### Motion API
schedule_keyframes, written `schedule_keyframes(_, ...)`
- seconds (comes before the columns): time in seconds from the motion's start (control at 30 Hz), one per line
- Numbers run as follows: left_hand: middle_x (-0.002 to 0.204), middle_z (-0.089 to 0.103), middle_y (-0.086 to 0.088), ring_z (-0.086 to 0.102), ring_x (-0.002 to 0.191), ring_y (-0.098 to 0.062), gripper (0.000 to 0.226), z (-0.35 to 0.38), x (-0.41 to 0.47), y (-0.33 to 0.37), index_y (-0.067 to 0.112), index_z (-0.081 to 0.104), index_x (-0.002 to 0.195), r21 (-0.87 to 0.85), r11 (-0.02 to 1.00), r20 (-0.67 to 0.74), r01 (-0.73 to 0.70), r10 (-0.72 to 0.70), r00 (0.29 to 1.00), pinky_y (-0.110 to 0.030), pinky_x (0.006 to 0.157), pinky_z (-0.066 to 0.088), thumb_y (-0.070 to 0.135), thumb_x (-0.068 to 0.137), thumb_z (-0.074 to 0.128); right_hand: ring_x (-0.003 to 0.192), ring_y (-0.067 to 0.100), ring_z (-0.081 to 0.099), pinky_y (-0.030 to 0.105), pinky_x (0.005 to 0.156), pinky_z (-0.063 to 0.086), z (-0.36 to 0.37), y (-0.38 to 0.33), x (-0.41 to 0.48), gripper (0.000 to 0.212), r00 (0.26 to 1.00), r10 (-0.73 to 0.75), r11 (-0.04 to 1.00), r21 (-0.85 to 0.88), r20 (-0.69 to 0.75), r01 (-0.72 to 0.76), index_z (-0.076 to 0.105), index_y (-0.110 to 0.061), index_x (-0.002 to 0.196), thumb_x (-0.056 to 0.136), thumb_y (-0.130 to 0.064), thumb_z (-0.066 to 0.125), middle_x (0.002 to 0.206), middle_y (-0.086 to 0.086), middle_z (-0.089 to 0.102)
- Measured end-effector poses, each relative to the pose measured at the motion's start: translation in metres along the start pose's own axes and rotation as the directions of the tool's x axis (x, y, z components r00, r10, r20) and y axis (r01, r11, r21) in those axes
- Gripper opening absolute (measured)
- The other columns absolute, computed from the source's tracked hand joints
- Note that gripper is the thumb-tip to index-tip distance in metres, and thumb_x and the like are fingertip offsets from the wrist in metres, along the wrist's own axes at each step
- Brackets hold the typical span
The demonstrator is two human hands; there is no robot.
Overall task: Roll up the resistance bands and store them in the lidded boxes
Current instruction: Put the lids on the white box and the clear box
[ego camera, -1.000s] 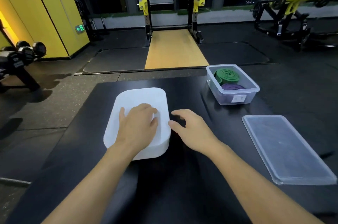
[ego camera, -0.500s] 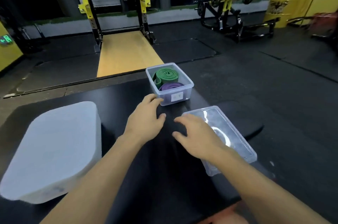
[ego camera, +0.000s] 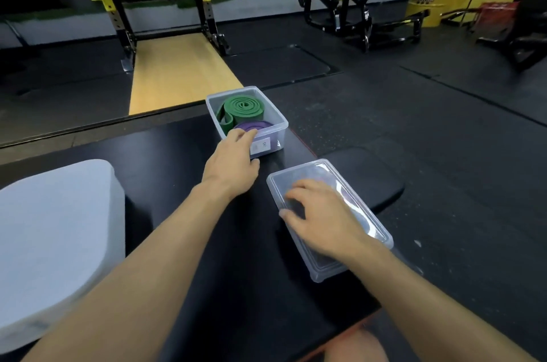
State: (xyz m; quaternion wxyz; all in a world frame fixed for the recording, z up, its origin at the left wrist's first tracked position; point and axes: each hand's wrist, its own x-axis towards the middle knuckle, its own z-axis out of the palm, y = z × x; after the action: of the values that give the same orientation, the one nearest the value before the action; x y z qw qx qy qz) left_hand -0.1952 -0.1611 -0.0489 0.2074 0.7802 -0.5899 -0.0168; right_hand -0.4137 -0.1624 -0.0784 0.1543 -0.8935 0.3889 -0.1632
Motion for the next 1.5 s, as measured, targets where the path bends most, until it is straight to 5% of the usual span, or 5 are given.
schedule_keyframes(0.37, 0.148, 0.044, 0.006, 0.049, 0.134, -0.021, 0.061, -0.015, -0.040, -0.009, 0.027, 0.038, 0.158, -0.023, 0.999, -0.015, -0.029, 0.028, 0.999, -0.043, 0.102, 0.051, 0.029, 0.101, 0.059, 0.118, 0.034, 0.055, 0.042, 0.089, 0.045, -0.016, 0.028, 0.017, 0.053, 0.891, 0.454, 0.885, -0.109, -0.010, -0.452, 0.055, -0.025, 0.132, 0.095, -0.063, 0.053, 0.128, 0.007, 0.058)
schedule_keyframes(0.6, 0.149, 0.043, 0.007, 0.047, 0.134, -0.020, 0.061, -0.018, -0.062, -0.006, 0.027, 0.037, 0.159, -0.040, 0.999, -0.028, -0.026, 0.025, 0.999, -0.042, 0.103, 0.051, 0.029, 0.102, 0.058, 0.125, 0.030, 0.045, 0.041, 0.085, 0.044, -0.021, 0.017, 0.017, 0.057, 0.894, 0.431, 0.898, -0.034, -0.124, -0.438, 0.054, -0.025, 0.140, 0.094, -0.057, 0.064, 0.132, 0.006, 0.055)
schedule_keyframes(0.77, 0.150, 0.042, 0.008, 0.045, 0.136, -0.019, 0.061, -0.023, -0.072, -0.003, 0.028, 0.036, 0.160, -0.051, 0.999, -0.021, -0.012, 0.011, 1.000, -0.039, 0.105, 0.050, 0.029, 0.103, 0.058, 0.090, 0.029, 0.056, 0.041, 0.077, 0.044, -0.046, 0.018, 0.022, 0.006, 0.860, 0.435, 0.891, 0.267, -0.268, -0.367, 0.056, -0.030, 0.106, 0.103, -0.034, 0.053, 0.108, -0.002, 0.056)
schedule_keyframes(1.07, 0.143, 0.048, 0.011, 0.054, 0.126, -0.016, 0.054, -0.034, -0.101, -0.002, 0.027, 0.045, 0.156, -0.141, 0.989, -0.024, -0.043, 0.040, 0.999, -0.037, 0.103, 0.051, 0.021, 0.104, 0.057, 0.083, 0.019, 0.056, 0.037, 0.070, 0.042, -0.054, 0.000, 0.035, 0.008, 0.819, 0.560, 0.699, 0.602, -0.124, -0.386, 0.055, -0.025, 0.100, 0.101, -0.025, 0.047, 0.097, -0.005, 0.061)
schedule_keyframes(1.5, 0.078, 0.074, 0.008, 0.062, 0.074, -0.014, 0.031, -0.064, -0.169, -0.006, 0.037, 0.080, 0.103, -0.489, 0.873, -0.042, 0.002, -0.026, 0.999, -0.030, 0.068, 0.050, 0.017, 0.098, 0.056, 0.072, 0.021, 0.063, 0.029, 0.054, 0.052, -0.035, -0.040, 0.064, 0.013, 0.860, 0.511, 0.536, 0.782, -0.001, -0.318, 0.064, -0.017, 0.109, 0.097, -0.011, 0.065, 0.117, 0.008, 0.064)
